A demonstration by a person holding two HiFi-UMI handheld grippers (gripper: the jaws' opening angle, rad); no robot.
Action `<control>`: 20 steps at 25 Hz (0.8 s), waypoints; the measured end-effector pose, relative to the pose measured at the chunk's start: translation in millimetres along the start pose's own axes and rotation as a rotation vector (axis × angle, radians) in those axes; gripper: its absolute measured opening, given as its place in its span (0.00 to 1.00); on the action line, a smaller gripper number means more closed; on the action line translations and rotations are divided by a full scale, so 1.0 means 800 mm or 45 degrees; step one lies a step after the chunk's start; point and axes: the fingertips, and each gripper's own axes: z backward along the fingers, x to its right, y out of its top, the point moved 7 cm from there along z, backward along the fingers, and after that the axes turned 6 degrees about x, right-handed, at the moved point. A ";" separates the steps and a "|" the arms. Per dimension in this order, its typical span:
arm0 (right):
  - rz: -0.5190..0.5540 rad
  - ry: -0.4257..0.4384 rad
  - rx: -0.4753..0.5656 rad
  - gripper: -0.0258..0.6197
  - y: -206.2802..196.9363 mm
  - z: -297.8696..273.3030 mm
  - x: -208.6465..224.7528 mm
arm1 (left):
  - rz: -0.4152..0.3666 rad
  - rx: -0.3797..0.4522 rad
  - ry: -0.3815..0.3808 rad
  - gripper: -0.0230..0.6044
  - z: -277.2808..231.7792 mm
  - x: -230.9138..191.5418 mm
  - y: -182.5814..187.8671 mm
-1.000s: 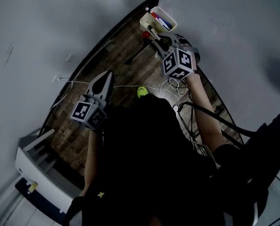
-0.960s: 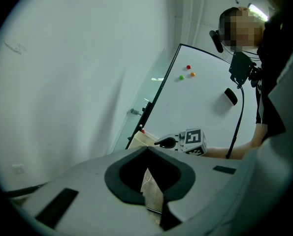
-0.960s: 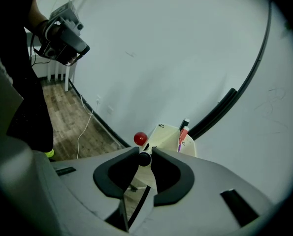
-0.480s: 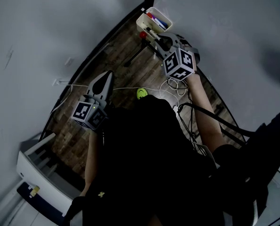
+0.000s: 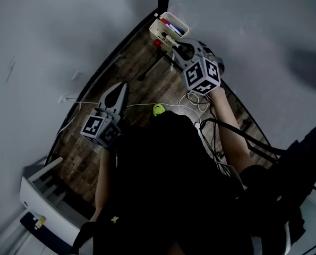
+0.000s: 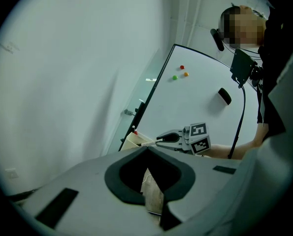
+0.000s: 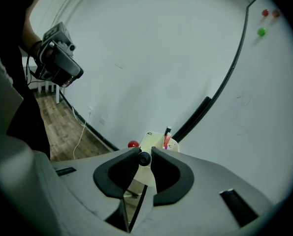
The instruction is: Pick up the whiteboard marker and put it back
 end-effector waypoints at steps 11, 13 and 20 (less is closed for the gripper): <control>-0.100 -0.056 0.057 0.16 0.023 0.039 0.012 | -0.031 -0.047 -0.071 0.09 -0.023 0.010 0.001; -0.126 -0.063 0.071 0.16 0.026 0.045 0.014 | -0.032 -0.062 -0.078 0.09 -0.029 0.009 0.000; -0.186 -0.079 0.097 0.16 0.040 0.069 0.014 | 0.001 -0.089 -0.126 0.09 -0.045 0.012 -0.005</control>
